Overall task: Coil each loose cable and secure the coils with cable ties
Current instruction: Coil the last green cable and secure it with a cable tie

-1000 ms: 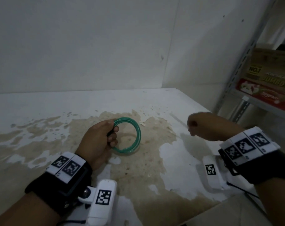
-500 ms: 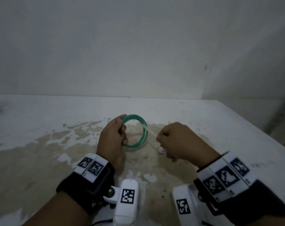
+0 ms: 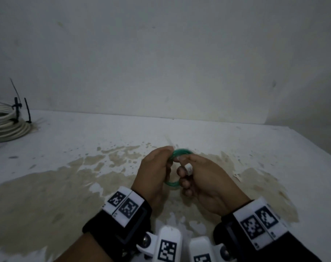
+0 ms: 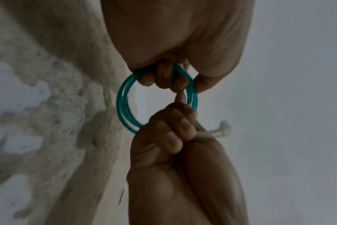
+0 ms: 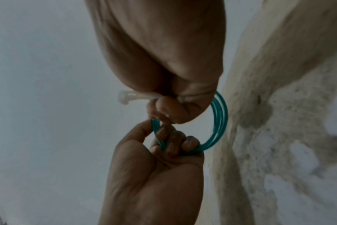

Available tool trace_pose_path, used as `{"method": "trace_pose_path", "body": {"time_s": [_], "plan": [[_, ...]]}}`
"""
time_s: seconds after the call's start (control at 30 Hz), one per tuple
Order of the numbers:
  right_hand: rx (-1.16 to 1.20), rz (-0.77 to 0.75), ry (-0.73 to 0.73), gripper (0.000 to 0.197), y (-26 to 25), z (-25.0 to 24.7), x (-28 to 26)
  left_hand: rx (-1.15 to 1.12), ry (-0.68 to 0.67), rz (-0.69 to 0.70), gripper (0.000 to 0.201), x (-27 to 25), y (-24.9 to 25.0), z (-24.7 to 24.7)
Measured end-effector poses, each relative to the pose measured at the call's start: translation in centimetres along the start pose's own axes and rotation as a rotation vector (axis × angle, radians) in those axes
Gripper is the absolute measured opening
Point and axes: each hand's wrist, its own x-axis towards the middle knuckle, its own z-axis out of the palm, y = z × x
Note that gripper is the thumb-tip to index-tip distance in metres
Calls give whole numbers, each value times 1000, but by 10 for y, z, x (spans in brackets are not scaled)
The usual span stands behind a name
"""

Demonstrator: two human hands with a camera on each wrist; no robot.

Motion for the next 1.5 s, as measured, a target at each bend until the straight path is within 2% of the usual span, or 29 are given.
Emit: {"method": "trace_pose_path", "body": {"time_s": [0.1, 0.23, 0.33, 0.43, 0.57, 0.63, 0.77, 0.87, 1.07, 1.23, 1.5], "plan": [[80, 11, -42, 21, -1, 1, -3, 37, -12, 4, 20, 1, 5, -6], [71, -80, -37, 26, 0, -2, -10, 29, 78, -4, 22, 7, 5, -12], [-90, -173, -63, 23, 0, -5, -15, 135, 123, 55, 23, 8, 4, -14], [-250, -257, -94, 21, 1, -5, -19, 245, 127, 123, 14, 5, 8, -13], [-559, -452, 14, 27, -1, -8, -21, 373, 135, 197, 18, 1, 7, -10], [-620, -532, 70, 26, -1, -10, -21, 416, 149, 230, 19, 1, 7, -9], [-479, -566, 130, 15, 0, -13, -18, 557, 119, 293, 21, 0, 7, -10], [-410, -569, 188, 30, 3, -16, -14, 638, 72, 335, 27, -1, 8, -10], [-455, -685, 327, 23, 4, -21, -12, 794, 13, 418, 24, -4, 12, -10], [-510, -721, 354, 20, 6, -24, -9, 920, -55, 463, 22, -10, 17, -7], [-546, -712, 371, 19, 6, -26, -7, 981, -125, 574, 19, -8, 12, -10]]}}
